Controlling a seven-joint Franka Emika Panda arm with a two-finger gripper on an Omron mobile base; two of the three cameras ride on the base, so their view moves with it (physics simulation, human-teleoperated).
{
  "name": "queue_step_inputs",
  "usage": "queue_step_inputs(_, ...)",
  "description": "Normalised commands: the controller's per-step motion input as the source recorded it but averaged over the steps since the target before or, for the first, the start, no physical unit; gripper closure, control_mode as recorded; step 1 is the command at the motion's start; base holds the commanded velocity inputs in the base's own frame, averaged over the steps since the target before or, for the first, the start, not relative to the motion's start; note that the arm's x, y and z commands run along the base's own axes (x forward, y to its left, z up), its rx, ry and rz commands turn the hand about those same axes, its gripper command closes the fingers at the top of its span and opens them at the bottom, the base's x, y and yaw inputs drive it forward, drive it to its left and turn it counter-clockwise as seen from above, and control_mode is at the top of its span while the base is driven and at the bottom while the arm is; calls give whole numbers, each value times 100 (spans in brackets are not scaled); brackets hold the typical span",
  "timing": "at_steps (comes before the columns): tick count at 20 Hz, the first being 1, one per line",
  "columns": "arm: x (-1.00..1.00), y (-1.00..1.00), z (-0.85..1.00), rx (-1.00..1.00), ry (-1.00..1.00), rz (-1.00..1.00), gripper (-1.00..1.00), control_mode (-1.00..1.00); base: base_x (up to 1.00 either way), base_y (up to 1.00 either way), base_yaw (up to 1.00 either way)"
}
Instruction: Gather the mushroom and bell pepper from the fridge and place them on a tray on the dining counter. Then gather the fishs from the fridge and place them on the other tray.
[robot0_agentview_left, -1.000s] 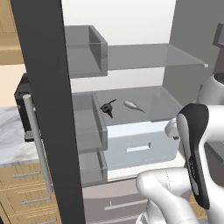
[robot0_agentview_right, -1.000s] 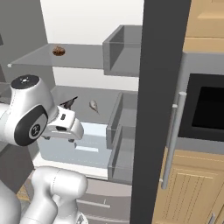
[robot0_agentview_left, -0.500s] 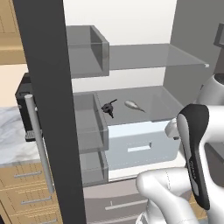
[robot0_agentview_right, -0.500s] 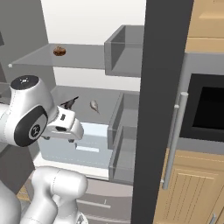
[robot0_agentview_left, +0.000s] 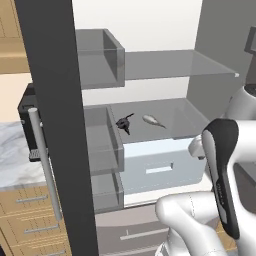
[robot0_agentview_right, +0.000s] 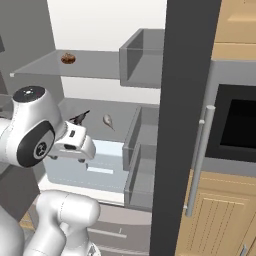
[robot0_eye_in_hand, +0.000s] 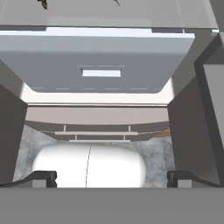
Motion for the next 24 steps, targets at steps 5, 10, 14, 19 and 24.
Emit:
queue_step_inputs(5, 3, 4, 5, 0, -8, 3, -100, -100, 0, 0, 0)
queue_step_inputs(10, -10, 22, 52, 0, -30, 7, -100, -100, 0, 0, 0)
queue_step_inputs(14, -7, 5, 50, 0, -26, 8, -100, -100, 0, 0, 0)
queue_step_inputs(19, 0, 6, 45, 0, -20, 5, -100, -100, 0, 0, 0)
queue_step_inputs(24, 1, 17, 36, 0, -16, 4, -100, -100, 0, 0, 0)
